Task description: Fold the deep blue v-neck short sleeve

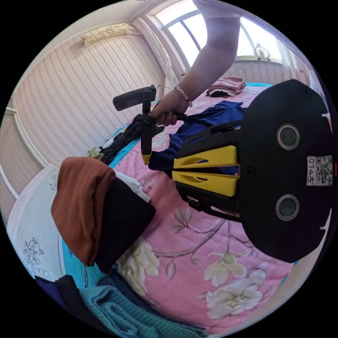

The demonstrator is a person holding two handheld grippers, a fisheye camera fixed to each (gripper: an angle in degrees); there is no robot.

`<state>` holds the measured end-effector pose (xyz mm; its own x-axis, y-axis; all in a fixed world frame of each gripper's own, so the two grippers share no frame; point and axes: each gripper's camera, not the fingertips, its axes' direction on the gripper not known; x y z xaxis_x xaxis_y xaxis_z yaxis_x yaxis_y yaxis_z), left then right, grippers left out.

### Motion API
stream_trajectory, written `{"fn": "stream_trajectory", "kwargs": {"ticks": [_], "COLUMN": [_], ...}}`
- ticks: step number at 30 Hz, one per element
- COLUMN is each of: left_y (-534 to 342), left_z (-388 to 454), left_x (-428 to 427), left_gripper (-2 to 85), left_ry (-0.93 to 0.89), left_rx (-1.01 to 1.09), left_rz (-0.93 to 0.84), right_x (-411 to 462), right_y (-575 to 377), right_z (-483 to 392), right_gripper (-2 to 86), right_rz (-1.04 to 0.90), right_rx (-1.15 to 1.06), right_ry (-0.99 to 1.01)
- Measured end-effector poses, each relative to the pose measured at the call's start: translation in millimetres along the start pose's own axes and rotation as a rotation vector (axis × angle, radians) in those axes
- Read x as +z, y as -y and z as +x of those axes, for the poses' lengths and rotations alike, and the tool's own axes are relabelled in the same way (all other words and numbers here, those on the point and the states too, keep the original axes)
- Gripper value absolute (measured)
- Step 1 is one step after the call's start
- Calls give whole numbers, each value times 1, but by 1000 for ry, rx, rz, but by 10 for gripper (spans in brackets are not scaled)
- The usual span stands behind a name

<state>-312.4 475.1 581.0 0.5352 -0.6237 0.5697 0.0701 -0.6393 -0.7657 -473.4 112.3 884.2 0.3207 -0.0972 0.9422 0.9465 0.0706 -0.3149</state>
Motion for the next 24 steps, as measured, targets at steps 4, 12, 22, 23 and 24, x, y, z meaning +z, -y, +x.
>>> {"fn": "stream_trajectory", "kwargs": {"ticks": [4, 12, 22, 23, 24], "left_y": [-22, -23, -21, -19, -19], "left_z": [-22, -58, -80, -80, -79], "left_x": [-15, -15, 9, 6, 3], "left_gripper": [-9, 42, 15, 5, 0], "left_ry": [151, 119, 99, 87, 79], "left_rx": [-59, -138, -136, -130, -122], "left_rz": [24, -41, -148, -150, -142], "right_x": [40, 63, 114, 113, 109], "right_y": [30, 65, 69, 72, 74], "right_z": [-16, -16, -16, -11, -11], "right_gripper": [3, 46, 19, 14, 13], "right_rz": [-59, -20, -243, -244, -229], "right_rx": [-144, -124, -82, -47, -38], "right_ry": [-31, -173, -328, -288, -262]}}
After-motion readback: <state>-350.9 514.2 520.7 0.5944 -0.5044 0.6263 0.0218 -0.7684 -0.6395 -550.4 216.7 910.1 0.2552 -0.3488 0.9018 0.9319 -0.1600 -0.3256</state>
